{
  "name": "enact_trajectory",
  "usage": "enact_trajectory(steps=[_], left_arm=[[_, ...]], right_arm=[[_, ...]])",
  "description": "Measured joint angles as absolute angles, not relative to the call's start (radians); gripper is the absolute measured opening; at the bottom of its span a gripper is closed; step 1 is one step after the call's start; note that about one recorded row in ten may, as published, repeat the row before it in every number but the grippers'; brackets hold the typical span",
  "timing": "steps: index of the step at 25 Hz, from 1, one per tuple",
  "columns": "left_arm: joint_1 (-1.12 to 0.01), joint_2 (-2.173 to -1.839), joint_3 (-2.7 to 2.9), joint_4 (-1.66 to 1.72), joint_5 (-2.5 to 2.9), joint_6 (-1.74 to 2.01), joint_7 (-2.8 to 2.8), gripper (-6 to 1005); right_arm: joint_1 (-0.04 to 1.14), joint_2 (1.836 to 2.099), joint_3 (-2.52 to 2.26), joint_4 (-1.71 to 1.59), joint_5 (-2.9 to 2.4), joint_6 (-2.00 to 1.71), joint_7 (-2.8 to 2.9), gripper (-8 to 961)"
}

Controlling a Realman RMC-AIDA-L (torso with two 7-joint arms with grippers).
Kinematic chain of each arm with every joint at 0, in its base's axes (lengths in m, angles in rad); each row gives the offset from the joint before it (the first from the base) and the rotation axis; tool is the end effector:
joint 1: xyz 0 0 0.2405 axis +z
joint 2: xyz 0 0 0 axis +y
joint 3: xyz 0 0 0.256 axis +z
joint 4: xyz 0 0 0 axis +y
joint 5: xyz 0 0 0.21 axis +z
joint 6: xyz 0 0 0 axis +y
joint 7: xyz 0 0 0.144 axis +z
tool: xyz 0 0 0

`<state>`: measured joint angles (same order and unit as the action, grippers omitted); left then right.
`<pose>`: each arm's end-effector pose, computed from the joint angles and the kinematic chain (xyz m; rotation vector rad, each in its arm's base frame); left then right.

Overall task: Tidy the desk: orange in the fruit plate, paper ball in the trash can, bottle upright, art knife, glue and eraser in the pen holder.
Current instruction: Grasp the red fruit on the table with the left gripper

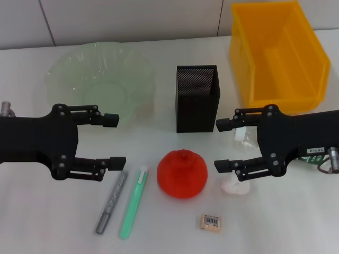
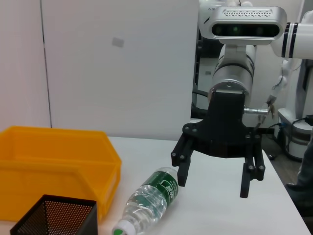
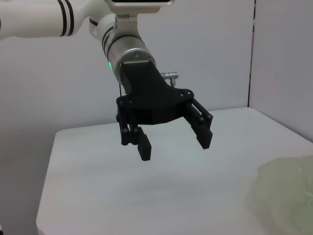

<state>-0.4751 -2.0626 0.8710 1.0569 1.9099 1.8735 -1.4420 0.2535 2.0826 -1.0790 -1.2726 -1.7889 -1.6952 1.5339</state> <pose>-0.2067 0.3060 0.0445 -3.0021 -0.1118 -0.6659 0.2143 0.2825 0.0377 -2.8867 0.2051 0.5957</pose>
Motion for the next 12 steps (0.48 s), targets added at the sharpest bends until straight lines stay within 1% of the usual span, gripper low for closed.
enact_trajectory(steps=[12], left_arm=[[-0.479, -2.064, 0.883, 1.057, 1.904, 1.874, -1.44, 784]], right_arm=[[0.256, 2.082, -1.08, -1.273, -1.788, -1.695, 1.534, 780]])
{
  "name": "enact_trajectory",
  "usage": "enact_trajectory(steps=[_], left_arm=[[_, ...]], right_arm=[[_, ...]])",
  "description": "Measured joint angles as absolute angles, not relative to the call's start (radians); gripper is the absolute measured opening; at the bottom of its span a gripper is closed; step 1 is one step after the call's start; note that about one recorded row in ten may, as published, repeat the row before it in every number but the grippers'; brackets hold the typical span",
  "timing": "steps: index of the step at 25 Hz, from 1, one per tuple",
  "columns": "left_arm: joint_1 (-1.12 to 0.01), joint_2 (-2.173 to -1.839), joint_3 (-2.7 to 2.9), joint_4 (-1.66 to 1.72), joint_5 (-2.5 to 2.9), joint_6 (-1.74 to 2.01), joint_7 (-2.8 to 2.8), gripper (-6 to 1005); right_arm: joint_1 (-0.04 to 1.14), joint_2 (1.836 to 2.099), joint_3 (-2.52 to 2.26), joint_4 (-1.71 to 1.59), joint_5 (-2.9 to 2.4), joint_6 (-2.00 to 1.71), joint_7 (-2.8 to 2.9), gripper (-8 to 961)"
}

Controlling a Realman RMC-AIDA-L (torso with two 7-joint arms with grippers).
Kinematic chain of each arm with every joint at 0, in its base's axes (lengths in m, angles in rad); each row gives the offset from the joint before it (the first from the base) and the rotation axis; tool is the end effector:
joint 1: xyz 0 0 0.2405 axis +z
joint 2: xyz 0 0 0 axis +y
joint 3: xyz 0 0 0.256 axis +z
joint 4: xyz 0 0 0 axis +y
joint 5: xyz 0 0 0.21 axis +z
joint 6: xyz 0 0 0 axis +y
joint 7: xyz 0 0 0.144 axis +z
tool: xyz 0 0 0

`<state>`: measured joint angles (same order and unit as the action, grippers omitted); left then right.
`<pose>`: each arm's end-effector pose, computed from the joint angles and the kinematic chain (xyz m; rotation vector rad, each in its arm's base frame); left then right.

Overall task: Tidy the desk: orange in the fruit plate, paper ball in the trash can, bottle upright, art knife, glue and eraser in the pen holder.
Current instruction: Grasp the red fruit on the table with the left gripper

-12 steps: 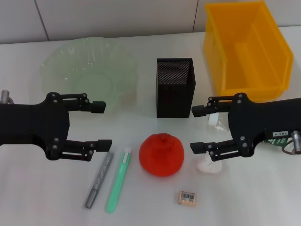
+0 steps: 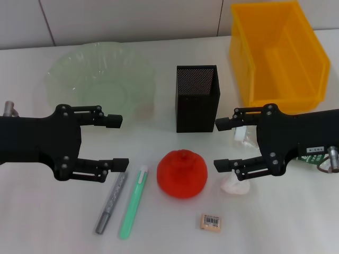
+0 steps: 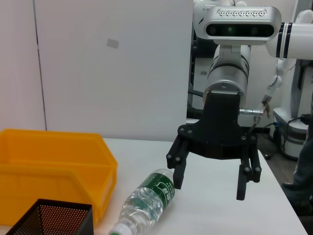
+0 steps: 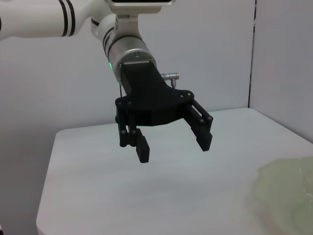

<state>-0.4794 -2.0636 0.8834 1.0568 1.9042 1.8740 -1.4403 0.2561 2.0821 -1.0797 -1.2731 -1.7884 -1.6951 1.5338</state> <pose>-0.2037 0.3062 0.0425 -3.0129 -0.0949 -0.6699 0.2135 0.2831 0.0378 -2.8877 0.2000 0.5958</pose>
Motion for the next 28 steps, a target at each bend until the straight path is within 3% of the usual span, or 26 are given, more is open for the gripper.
enact_trajectory(steps=[19, 28], left_arm=[[-0.482, -2.07, 0.913, 1.031, 1.902, 1.792, -1.443, 755], [-0.544, -2.074, 1.087, 0.851, 1.87, 1.58, -1.441, 741]], right_arm=[[0.234, 2.08, -0.952, -1.28, -1.85, -1.715, 1.54, 779], [0.217, 2.079, -0.808, -1.294, -1.915, -1.789, 1.548, 780]])
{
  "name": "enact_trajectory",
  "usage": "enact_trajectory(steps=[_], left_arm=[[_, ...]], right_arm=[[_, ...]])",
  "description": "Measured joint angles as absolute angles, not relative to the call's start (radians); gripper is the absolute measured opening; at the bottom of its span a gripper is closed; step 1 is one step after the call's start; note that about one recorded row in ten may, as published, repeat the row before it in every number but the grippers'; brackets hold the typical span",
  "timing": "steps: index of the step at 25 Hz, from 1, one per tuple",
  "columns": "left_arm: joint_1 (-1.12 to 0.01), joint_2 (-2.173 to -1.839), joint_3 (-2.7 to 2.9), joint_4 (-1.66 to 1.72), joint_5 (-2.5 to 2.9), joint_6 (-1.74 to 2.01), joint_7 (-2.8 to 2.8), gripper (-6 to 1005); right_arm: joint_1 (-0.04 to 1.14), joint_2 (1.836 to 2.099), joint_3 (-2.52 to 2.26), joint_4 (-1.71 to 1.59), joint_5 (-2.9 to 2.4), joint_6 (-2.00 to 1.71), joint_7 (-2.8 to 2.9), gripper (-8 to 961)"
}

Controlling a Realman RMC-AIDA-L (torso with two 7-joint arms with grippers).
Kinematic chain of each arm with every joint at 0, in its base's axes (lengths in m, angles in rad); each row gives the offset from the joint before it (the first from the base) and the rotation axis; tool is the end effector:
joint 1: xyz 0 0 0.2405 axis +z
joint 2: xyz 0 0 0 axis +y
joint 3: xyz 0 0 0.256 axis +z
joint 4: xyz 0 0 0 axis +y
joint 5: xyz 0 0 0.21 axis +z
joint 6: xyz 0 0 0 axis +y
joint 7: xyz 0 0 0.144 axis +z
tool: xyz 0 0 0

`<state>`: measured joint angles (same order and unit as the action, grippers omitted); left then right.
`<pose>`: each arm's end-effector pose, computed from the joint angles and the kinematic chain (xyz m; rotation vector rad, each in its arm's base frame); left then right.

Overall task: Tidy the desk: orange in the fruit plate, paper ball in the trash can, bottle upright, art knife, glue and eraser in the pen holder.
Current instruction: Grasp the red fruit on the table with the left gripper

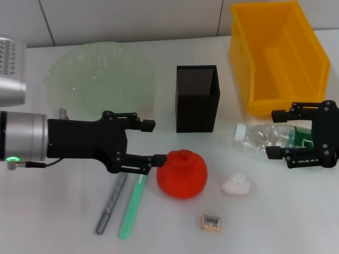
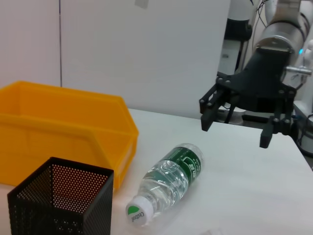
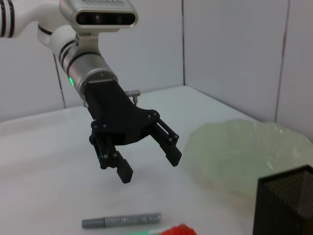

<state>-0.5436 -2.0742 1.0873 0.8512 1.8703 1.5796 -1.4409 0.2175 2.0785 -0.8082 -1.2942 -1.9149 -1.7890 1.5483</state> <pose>-0.2013 0.3298 -0.0190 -3.0142 -0.2555 -0.5807 0.2612 0.2692 0.0825 -2.7368 0.3970 0.4890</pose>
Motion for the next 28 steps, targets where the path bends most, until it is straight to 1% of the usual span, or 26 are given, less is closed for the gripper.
enact_trajectory(steps=[3, 8, 10, 18, 20, 23, 28], left_arm=[[-0.55, -2.075, 1.159, 0.82, 1.825, 1.505, -1.438, 736], [-0.551, -2.075, 1.176, 0.817, 1.817, 1.49, -1.435, 729], [-0.562, -2.077, 1.305, 0.774, 1.765, 1.386, -1.425, 726], [-0.572, -2.079, 1.391, 0.746, 1.736, 1.3, -1.437, 714], [-0.579, -2.08, 1.472, 0.724, 1.693, 1.212, -1.44, 710], [-0.579, -2.08, 1.472, 0.724, 1.693, 1.212, -1.44, 706], [-0.611, -2.08, 1.509, 0.675, 1.679, 1.167, -1.45, 698]], right_arm=[[0.214, 2.078, -0.798, -1.294, -1.926, -1.79, 1.551, 779], [0.207, 2.078, -0.79, -1.292, -1.935, -1.8, 1.557, 779], [0.204, 2.078, -0.781, -1.299, -1.951, -1.831, 1.558, 779], [0.2, 2.08, -0.765, -1.315, -1.977, -1.868, 1.569, 779], [0.199, 2.08, -0.746, -1.317, -1.978, -1.878, 1.57, 780], [0.199, 2.08, -0.738, -1.318, -1.978, -1.882, 1.57, 780], [0.195, 2.08, -0.731, -1.318, -1.978, -1.883, 1.571, 780]])
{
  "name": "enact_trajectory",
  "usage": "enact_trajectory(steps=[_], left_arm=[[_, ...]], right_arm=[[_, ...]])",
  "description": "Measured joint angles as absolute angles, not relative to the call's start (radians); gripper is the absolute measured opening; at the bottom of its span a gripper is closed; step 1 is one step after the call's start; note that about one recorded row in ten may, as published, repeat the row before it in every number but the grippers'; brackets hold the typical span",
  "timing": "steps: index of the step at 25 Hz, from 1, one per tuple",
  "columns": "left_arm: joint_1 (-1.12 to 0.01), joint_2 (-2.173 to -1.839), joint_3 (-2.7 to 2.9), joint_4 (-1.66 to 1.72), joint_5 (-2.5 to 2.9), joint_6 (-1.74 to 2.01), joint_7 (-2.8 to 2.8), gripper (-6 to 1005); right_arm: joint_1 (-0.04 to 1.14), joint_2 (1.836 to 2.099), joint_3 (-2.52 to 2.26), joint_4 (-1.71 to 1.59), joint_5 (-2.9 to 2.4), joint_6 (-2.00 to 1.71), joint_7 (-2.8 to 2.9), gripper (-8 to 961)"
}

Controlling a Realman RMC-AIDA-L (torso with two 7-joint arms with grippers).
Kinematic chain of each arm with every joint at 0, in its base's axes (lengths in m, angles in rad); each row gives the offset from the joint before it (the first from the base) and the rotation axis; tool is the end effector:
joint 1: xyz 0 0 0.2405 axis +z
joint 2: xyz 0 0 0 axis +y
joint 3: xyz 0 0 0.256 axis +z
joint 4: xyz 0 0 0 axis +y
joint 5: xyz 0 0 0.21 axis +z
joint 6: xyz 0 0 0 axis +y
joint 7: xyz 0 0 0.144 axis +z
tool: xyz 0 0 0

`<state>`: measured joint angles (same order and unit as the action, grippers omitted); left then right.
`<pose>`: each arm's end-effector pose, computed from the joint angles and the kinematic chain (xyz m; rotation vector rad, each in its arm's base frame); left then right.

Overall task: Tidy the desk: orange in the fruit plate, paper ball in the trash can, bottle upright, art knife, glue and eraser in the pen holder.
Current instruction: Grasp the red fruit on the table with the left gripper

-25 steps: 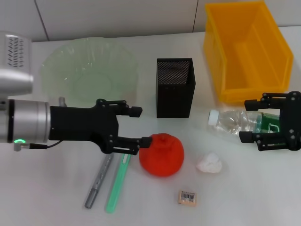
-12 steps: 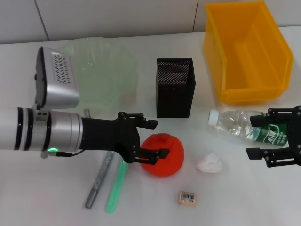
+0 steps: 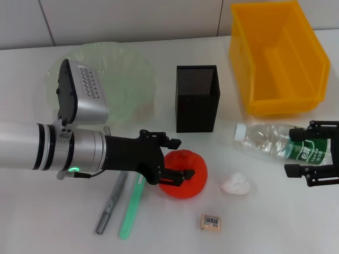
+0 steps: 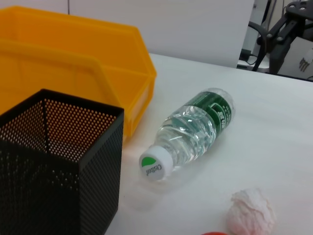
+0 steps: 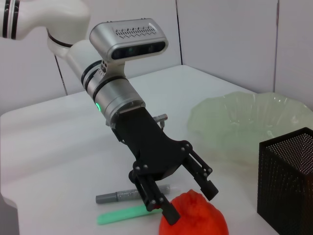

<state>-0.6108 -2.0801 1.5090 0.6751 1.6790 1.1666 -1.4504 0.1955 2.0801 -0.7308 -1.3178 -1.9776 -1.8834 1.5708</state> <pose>-0.1961 0.3366 -0.0965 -3.0101 -0.3214 -0.3632 0.2746 0.2498 0.0920 -2.7554 0.4892 0.4480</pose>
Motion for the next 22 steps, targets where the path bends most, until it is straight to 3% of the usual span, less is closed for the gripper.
enact_trajectory(steps=[10, 14, 19, 22], left_arm=[[-0.616, -2.08, 1.509, 0.656, 1.677, 1.149, -1.453, 683], [-0.611, -2.08, 1.518, 0.661, 1.677, 1.15, -1.453, 445], [-0.609, -2.08, 1.532, 0.662, 1.676, 1.149, -1.451, 242], [-0.608, -2.08, 1.534, 0.664, 1.676, 1.151, -1.45, 241]], right_arm=[[0.193, 2.081, -0.73, -1.318, -1.978, -1.883, 1.571, 779], [0.194, 2.082, -0.73, -1.316, -1.978, -1.883, 1.572, 779], [0.197, 2.082, -0.73, -1.311, -1.978, -1.881, 1.572, 780], [0.198, 2.082, -0.73, -1.308, -1.978, -1.877, 1.572, 780]])
